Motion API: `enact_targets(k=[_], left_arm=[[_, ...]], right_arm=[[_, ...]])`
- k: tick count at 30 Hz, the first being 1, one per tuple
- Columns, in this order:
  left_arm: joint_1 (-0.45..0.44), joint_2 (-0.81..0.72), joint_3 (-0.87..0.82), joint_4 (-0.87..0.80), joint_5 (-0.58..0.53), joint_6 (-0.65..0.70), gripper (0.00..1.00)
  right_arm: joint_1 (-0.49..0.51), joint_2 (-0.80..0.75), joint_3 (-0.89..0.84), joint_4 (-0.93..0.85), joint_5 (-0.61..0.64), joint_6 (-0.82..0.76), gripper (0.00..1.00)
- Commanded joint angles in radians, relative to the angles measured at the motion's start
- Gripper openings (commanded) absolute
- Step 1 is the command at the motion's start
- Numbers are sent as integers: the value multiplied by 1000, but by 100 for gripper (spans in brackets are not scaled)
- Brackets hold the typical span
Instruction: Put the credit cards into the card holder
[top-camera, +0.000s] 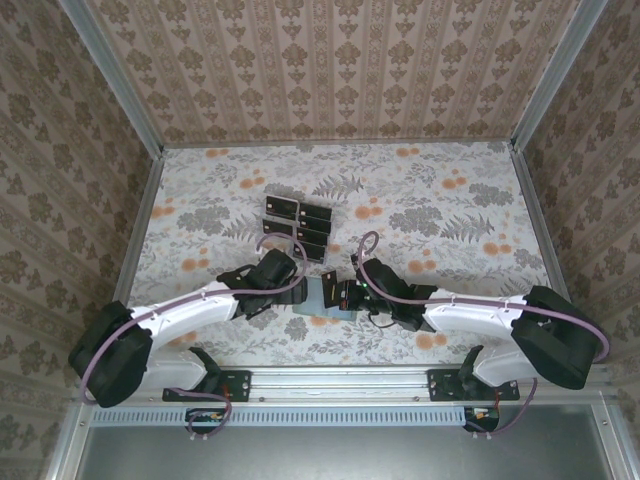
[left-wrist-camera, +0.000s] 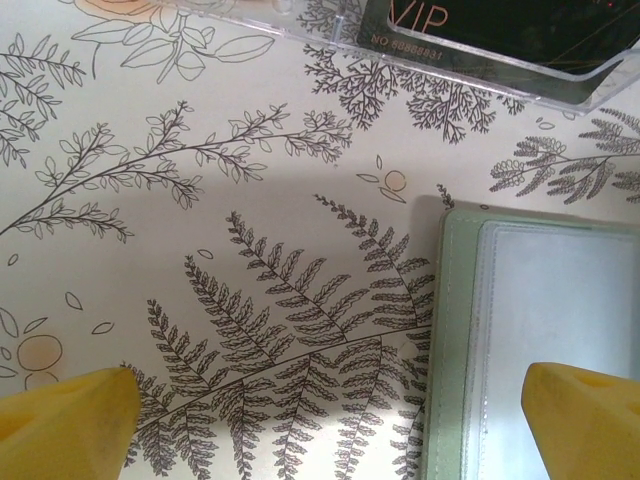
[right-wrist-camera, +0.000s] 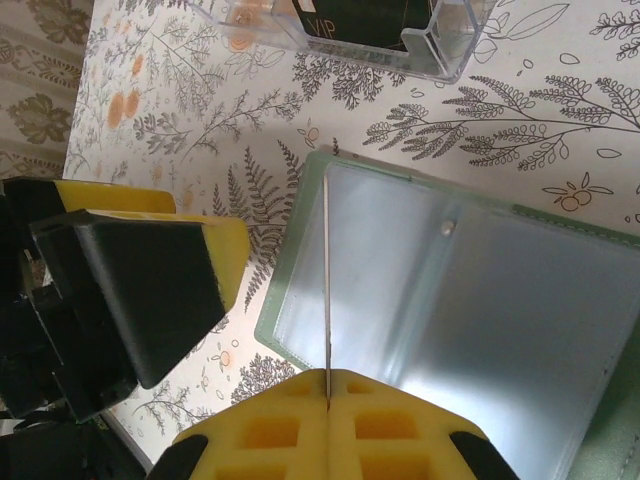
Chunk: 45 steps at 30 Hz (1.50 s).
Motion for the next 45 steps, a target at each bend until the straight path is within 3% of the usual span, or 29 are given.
enact_targets(k=[1, 10, 20, 26, 32, 45], left_arm=[[-15, 28, 1, -24, -30, 33, 100], [-44, 42, -9, -20, -35, 9, 100], [-61, 5, -9, -34, -36, -3, 100], [-65, 20, 1, -27, -33, -1, 100], [-81, 39, 17, -19, -25, -3, 100], [-126, 123, 39, 40, -24, -18, 100]], right_arm=[[4, 16, -1, -38, 30, 4, 0], [4, 93, -8, -63, 45, -28, 0], [-75, 47, 2, -224, 37, -191, 0], [-107, 6, 20, -234, -18, -225, 0], [-107, -50, 17, -187, -79, -191, 0], [-107, -94, -7, -174, -32, -145, 0]])
